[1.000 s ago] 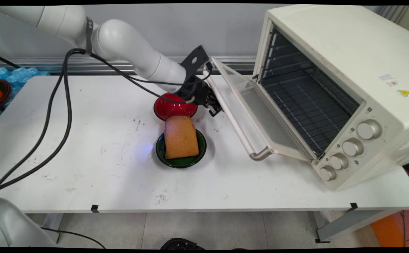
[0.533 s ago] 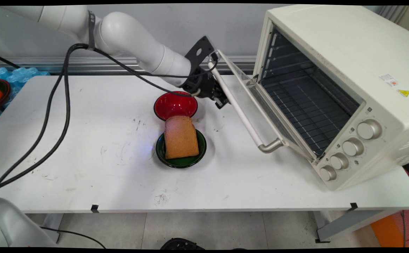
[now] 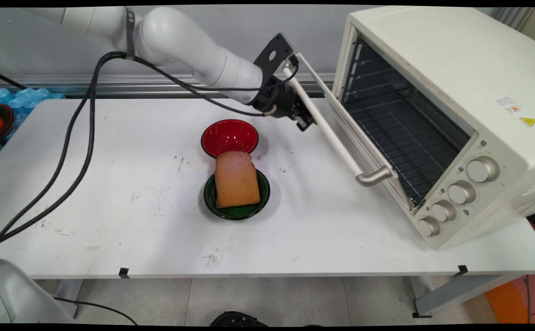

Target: Close the oven

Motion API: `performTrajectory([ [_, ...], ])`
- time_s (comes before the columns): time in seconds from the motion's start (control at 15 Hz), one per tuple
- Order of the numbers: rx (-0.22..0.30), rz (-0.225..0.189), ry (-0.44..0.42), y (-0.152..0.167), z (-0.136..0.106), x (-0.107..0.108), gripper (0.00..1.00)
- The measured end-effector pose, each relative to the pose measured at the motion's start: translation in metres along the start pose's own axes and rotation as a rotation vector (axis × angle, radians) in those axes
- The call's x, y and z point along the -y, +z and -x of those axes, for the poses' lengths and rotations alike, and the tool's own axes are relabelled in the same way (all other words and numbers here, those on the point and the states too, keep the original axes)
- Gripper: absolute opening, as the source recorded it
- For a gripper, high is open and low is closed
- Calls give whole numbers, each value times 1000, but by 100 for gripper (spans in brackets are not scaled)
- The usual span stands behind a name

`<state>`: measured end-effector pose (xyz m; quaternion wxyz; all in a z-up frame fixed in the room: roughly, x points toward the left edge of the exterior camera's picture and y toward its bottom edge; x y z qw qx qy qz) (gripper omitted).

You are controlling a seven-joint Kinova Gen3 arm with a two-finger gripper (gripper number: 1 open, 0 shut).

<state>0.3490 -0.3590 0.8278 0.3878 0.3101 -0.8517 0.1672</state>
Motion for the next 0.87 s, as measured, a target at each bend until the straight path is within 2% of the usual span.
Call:
performTrajectory([
  [0.87,-96,-32,-16,10,-38,4,0],
])
